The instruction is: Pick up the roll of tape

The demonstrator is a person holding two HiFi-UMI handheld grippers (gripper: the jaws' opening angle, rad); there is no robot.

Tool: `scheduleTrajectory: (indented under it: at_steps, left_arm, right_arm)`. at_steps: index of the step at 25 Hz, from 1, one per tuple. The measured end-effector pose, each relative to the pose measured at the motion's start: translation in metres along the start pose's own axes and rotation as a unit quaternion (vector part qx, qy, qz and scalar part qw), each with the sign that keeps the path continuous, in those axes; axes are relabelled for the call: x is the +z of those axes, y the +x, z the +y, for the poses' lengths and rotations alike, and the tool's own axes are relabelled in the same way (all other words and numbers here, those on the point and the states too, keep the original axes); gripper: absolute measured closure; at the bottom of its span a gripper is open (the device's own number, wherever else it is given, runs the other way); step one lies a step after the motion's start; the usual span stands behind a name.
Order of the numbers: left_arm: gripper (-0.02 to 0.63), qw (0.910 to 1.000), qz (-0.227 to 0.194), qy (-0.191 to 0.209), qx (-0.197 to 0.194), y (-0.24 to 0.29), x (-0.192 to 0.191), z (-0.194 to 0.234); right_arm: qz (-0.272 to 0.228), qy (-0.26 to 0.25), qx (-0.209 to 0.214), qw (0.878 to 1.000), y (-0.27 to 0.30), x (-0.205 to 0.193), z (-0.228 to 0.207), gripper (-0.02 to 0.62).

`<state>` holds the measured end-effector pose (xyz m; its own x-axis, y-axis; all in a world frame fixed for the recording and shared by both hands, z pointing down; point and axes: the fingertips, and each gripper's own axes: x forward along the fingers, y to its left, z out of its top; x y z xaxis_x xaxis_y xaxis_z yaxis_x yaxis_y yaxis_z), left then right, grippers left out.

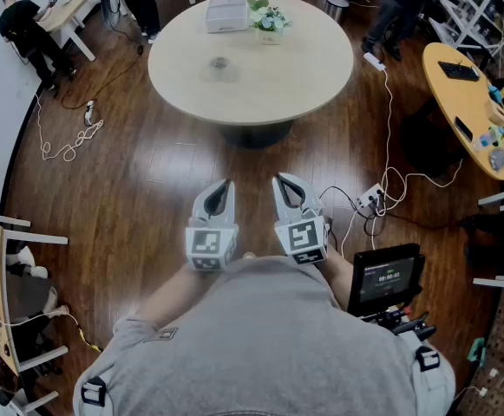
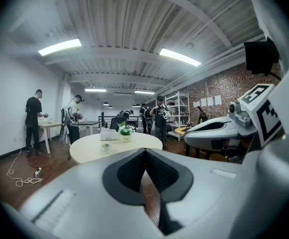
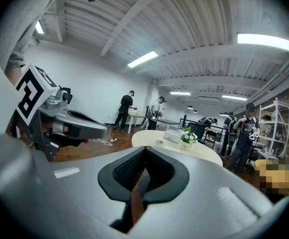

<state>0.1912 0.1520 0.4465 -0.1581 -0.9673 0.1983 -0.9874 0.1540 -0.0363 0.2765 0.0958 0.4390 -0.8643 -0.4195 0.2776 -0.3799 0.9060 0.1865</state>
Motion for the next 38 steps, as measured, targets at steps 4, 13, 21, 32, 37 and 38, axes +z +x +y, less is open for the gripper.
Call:
scheduleTrajectory:
  at_steps: [4,13,21,32,37,38]
  left_arm:
    - [0.604,0.9998,0.006,-0.013,0.013,-0.01,-0.002,0.022]
    - [0.604,0.9943,0.022,-0.053,0.09,-0.054,-0.033,0.091]
    - [0.604,0.9849,0.026,-0.075,0.154,-0.073,-0.041,0.149]
    - [0.604,0.9813,0.039,-0.07,0.175,-0.02,-0.029,0.239]
    - [0.604,0.9843,0.054,-0.059,0.157,0.027,-0.02,0.265]
    - [0.604,0.9853,0.055,-0.056,0.152,0.038,-0.018,0.269]
  right_arm:
    - [-0.002,-0.002,0.009,1.0,0.015,0.006,0.021,0.583]
    - [-0.008,-0.016,0.085,0.996,0.057,0.02,0.095,0.583]
    - [-0.017,-0.031,0.153,0.988,0.107,0.041,0.141,0.583]
    - [-0.021,-0.022,0.18,0.983,0.208,0.069,0.14,0.583]
    - [-0.015,0.0,0.169,0.985,0.252,0.074,0.115,0.583]
    - [-0.015,0.005,0.165,0.986,0.26,0.075,0.109,0.583]
